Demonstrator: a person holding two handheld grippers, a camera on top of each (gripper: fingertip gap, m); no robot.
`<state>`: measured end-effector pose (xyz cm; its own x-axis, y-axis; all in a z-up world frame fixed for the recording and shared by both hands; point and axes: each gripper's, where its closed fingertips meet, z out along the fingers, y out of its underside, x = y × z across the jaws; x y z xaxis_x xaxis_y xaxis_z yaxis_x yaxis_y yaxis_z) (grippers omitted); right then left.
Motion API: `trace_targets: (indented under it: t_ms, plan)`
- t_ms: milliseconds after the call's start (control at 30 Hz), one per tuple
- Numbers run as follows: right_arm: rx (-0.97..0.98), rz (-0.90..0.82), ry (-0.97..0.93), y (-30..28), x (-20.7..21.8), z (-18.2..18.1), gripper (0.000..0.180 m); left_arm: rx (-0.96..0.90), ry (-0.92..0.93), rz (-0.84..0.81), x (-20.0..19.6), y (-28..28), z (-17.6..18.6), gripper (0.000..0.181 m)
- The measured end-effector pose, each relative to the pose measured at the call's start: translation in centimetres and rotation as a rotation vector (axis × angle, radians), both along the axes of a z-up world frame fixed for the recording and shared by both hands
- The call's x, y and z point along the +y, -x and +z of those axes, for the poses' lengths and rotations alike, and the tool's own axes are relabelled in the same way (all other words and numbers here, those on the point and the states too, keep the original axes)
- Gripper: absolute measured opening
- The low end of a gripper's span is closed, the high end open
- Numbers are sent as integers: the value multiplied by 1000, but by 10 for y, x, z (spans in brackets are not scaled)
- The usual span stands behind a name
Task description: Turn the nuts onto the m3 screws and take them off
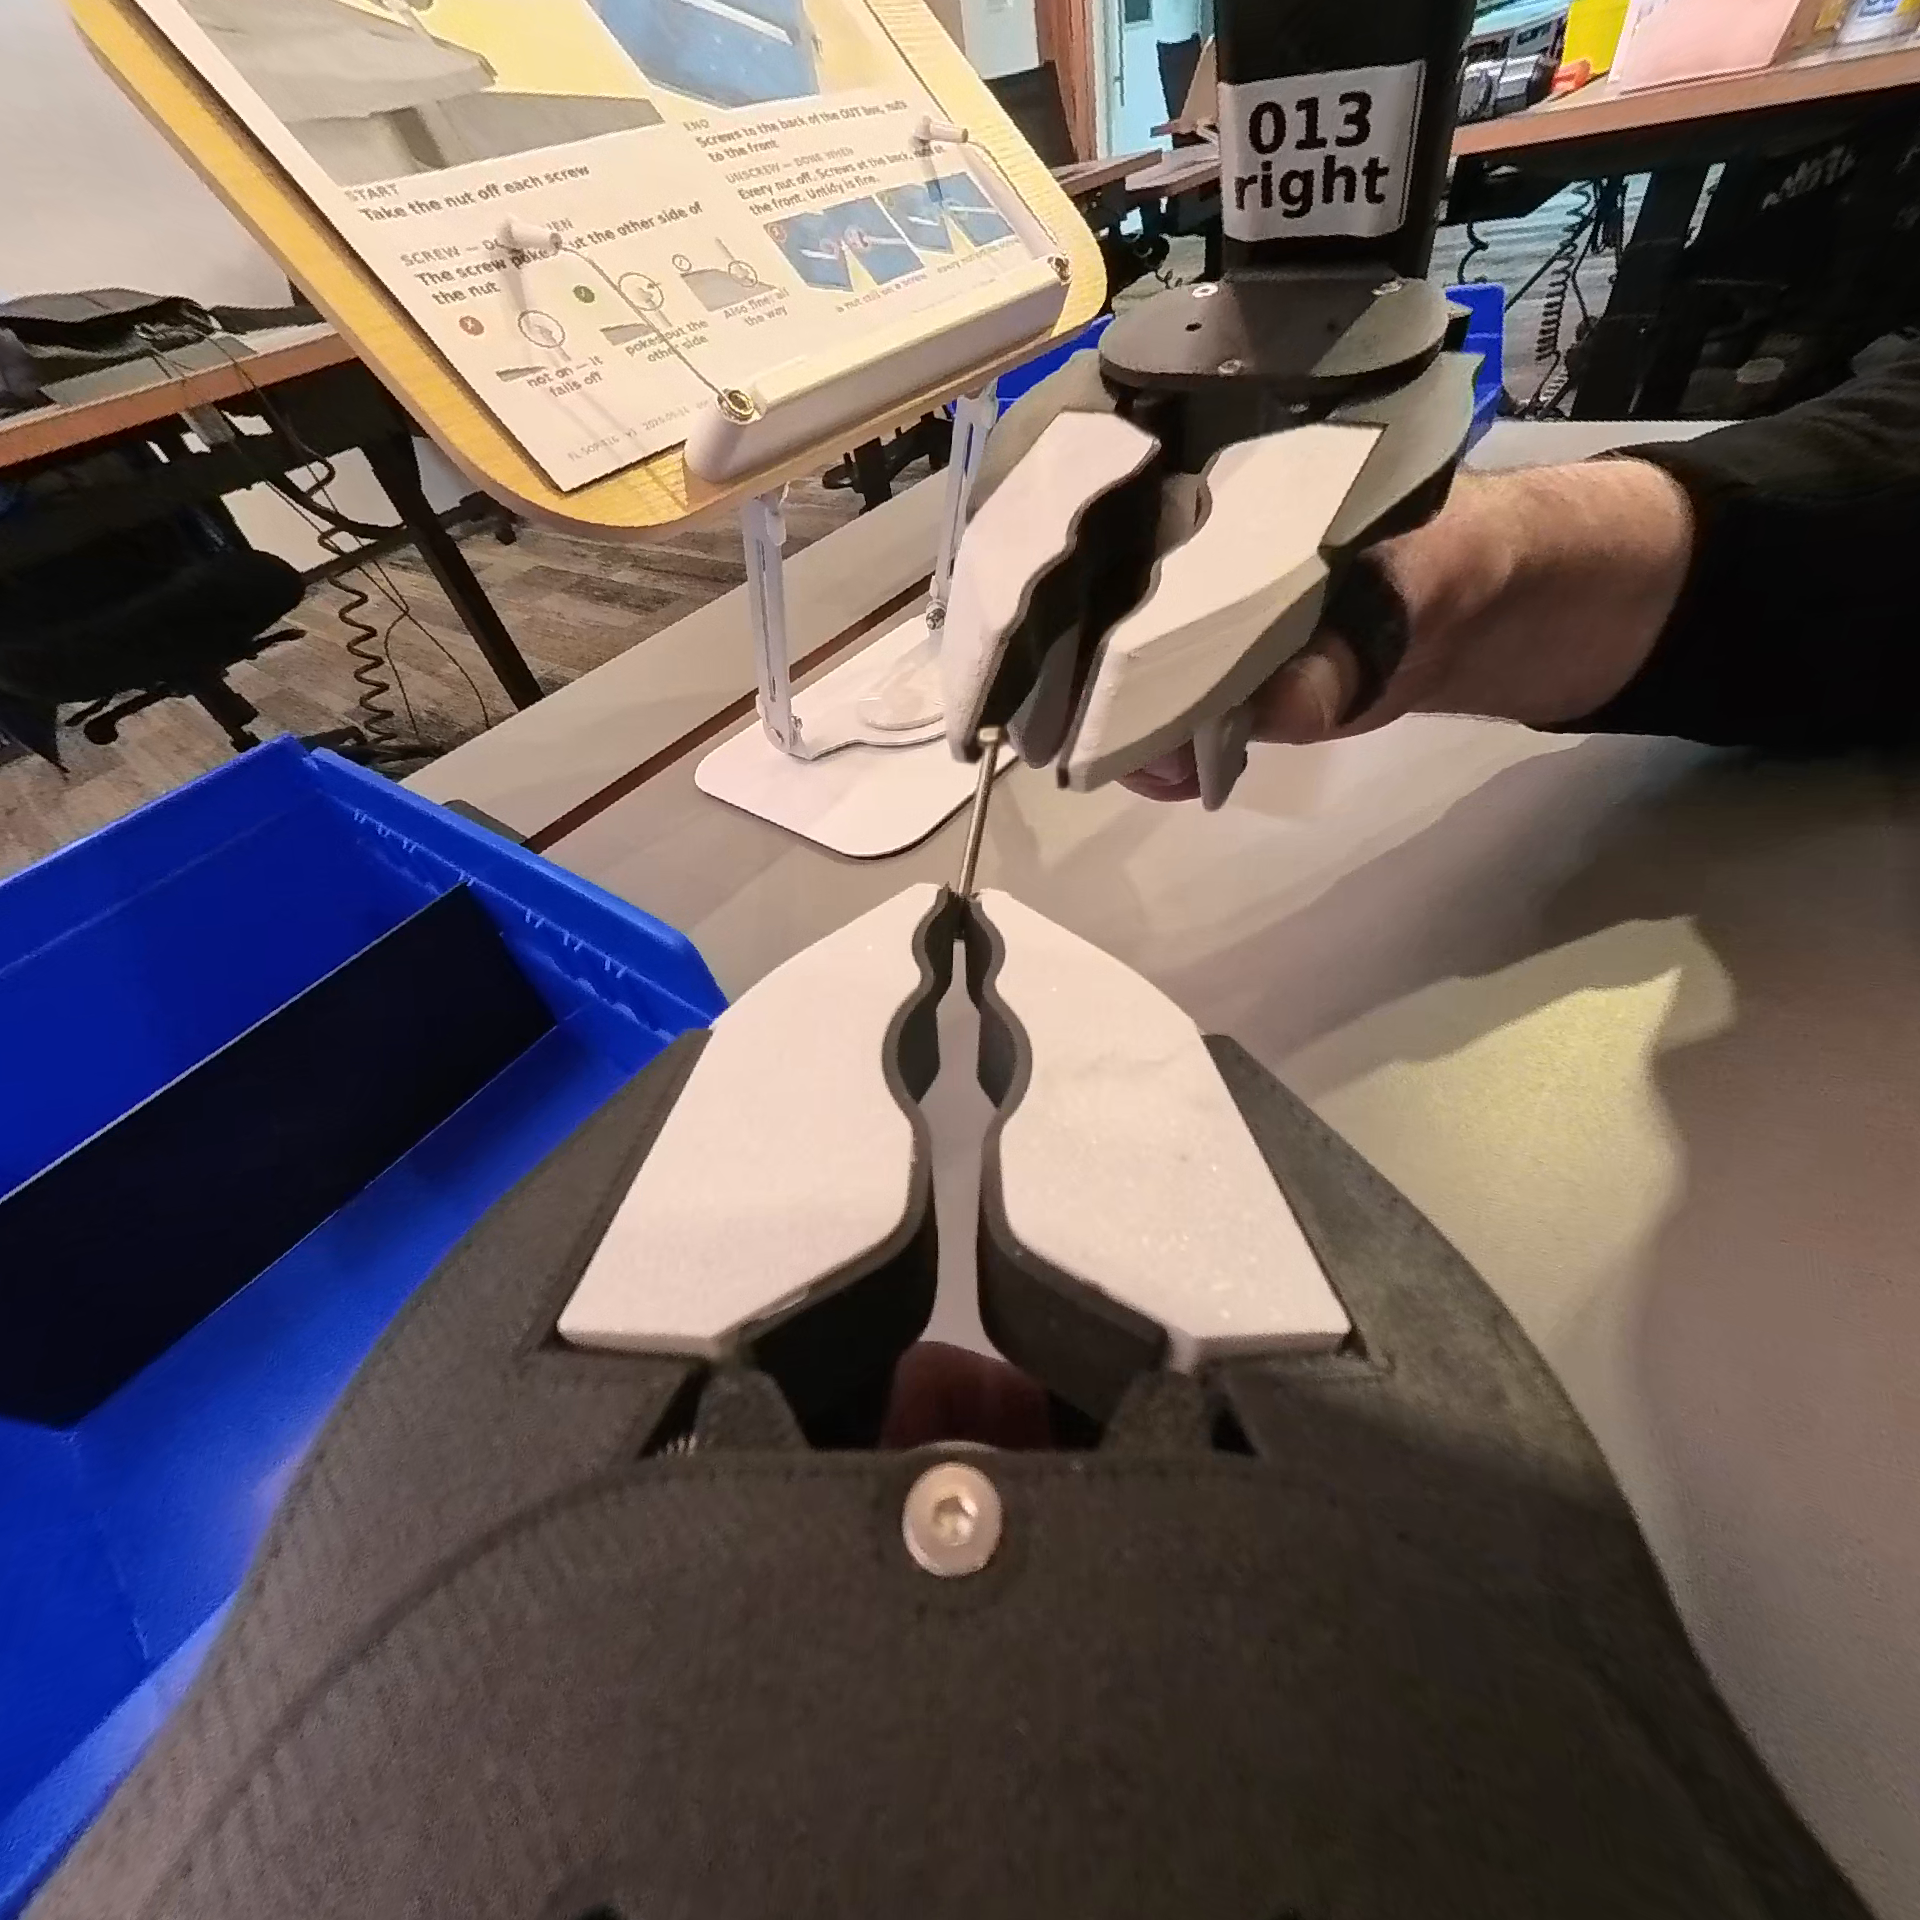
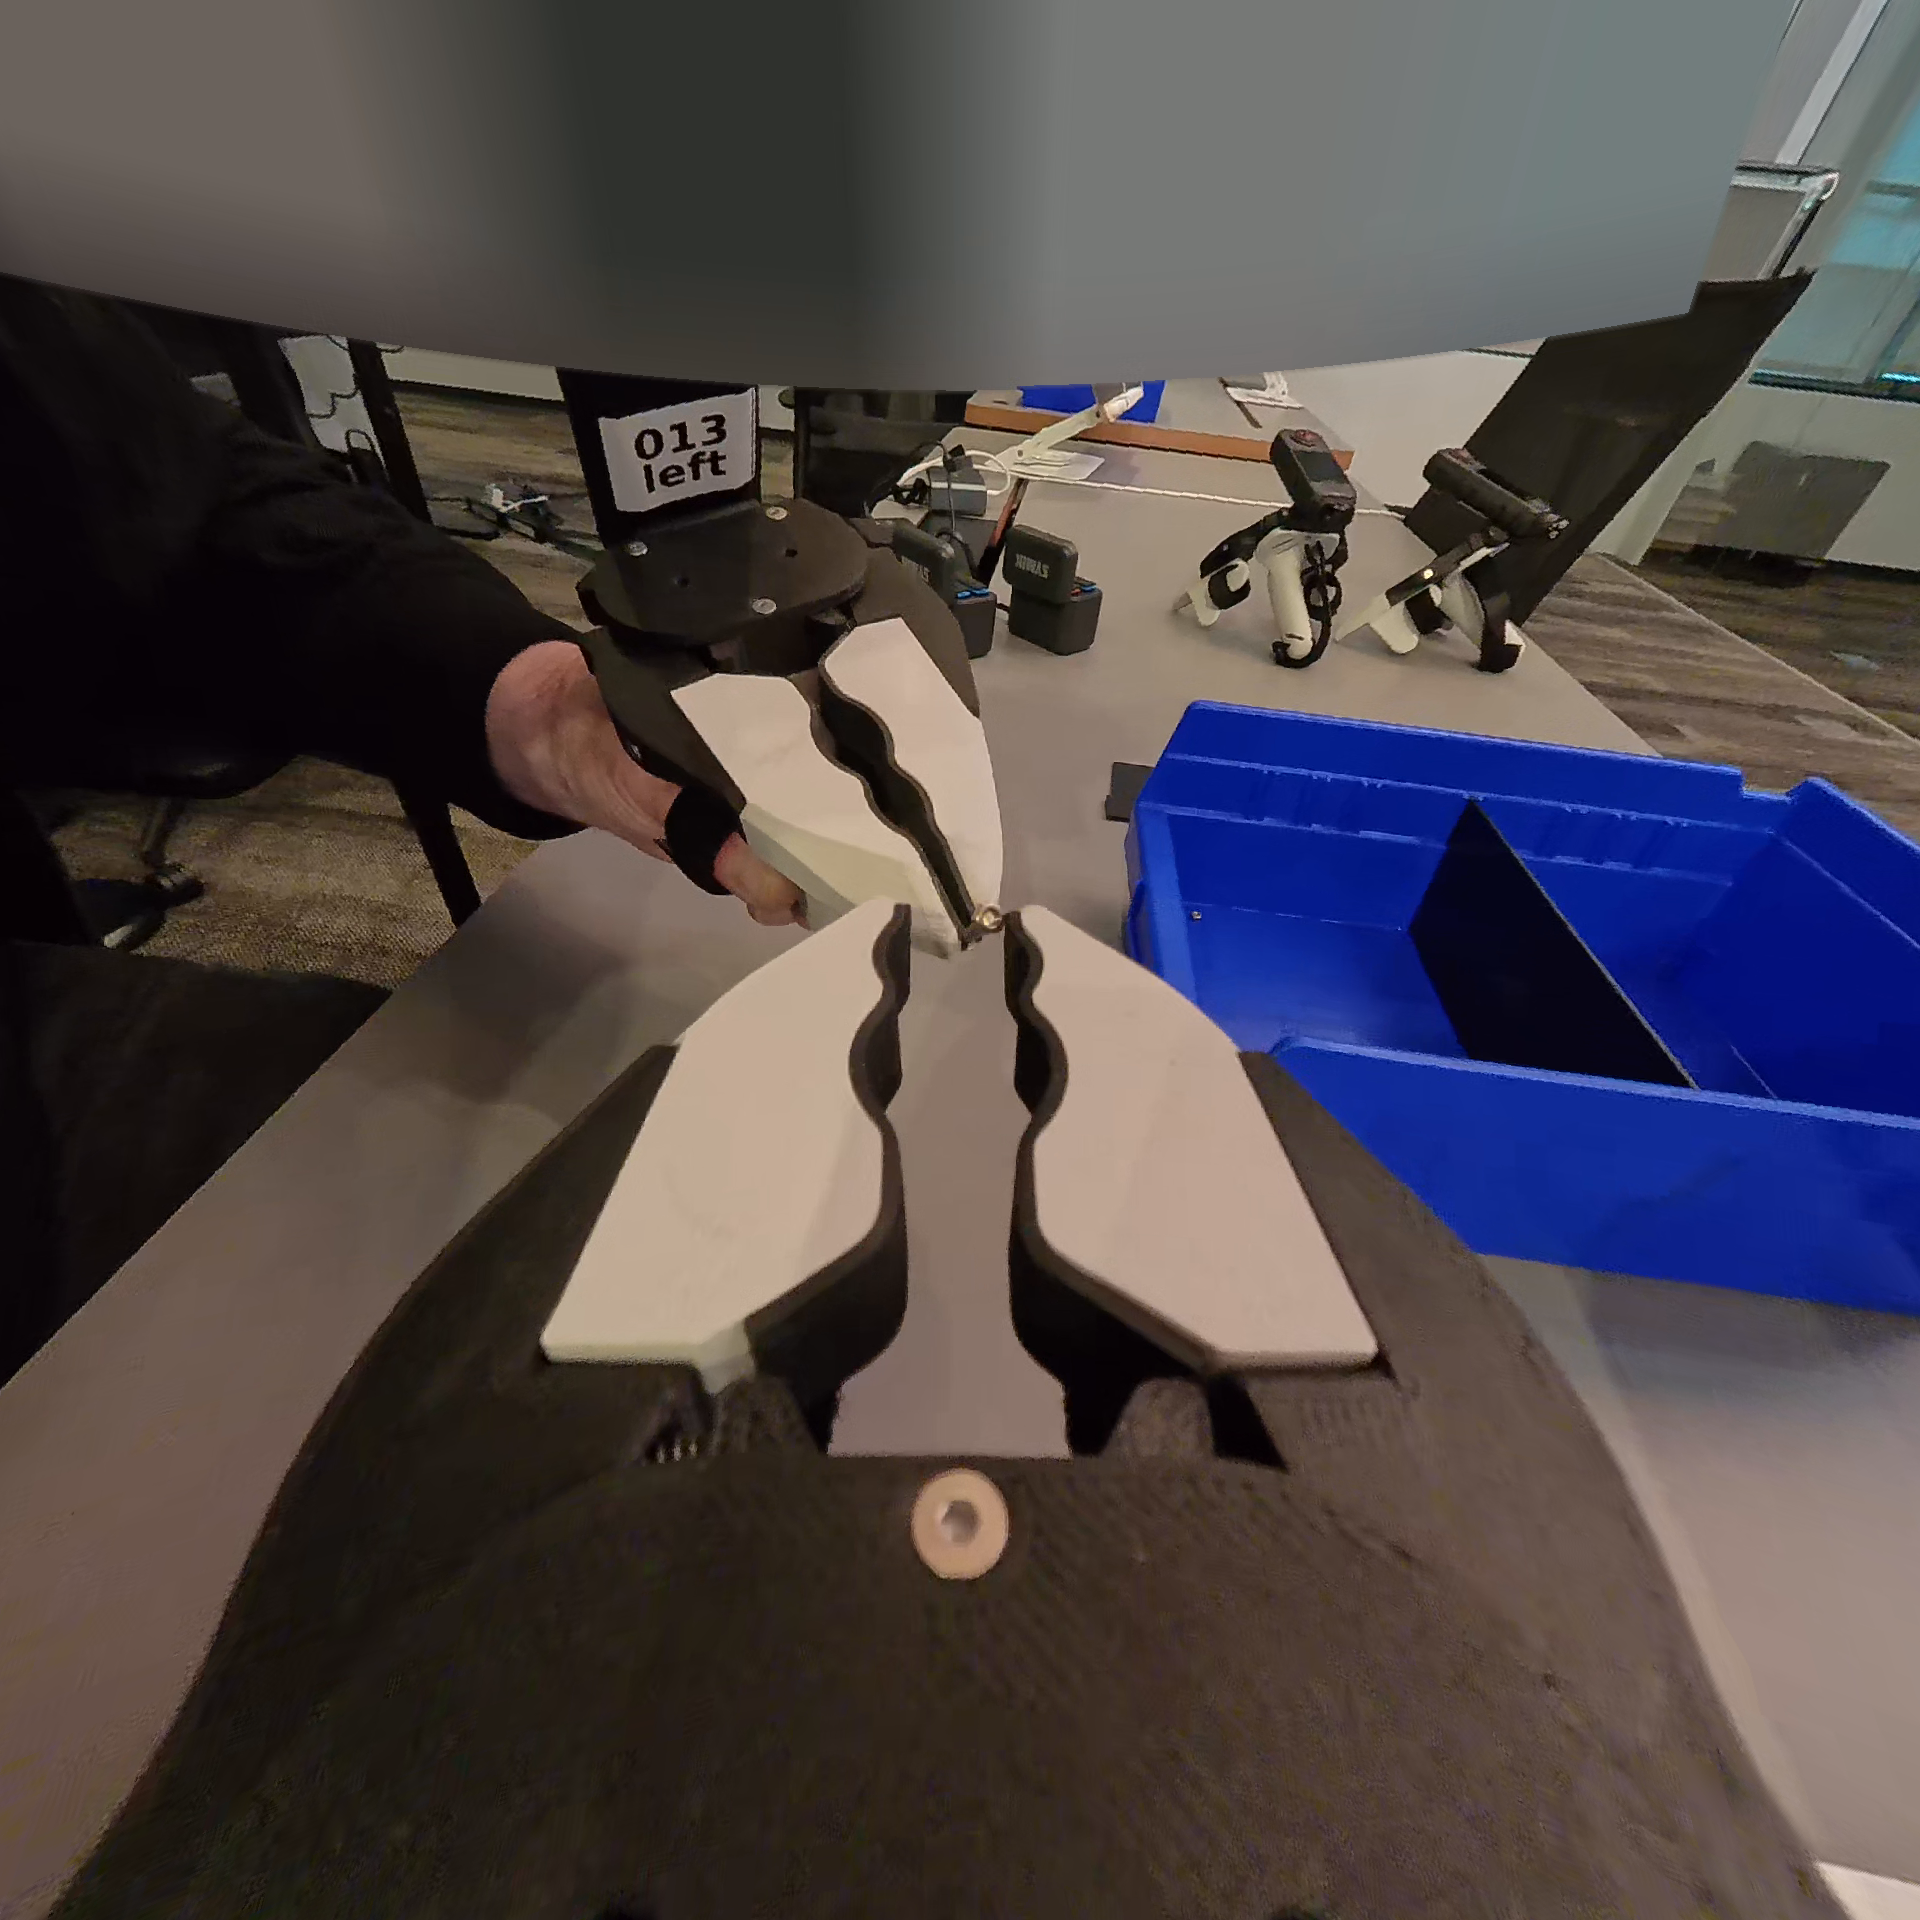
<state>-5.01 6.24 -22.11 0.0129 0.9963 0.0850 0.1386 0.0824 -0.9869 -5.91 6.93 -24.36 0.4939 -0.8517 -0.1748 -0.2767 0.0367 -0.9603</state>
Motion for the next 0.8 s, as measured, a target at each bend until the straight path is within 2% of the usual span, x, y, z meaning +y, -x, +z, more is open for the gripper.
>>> trace_targets:
  t_ms: [233, 400, 633, 800]
  plan:
    - [-22, 7, 7, -3, -3, -5, 12, -12, 1, 2, 1, 1, 2, 1]
    - [19, -22, -17, -4, 2, 5, 15, -6, 1, -3, 0, 0, 1, 1]
    - [8, 2, -30, -2, 3, 4, 6, 0, -2, -16, -3, -2, 1, 1]
    - [-1, 29, -7, -2, 0, 3, 6, 0, -8, -33, -5, -3, 2, 1]
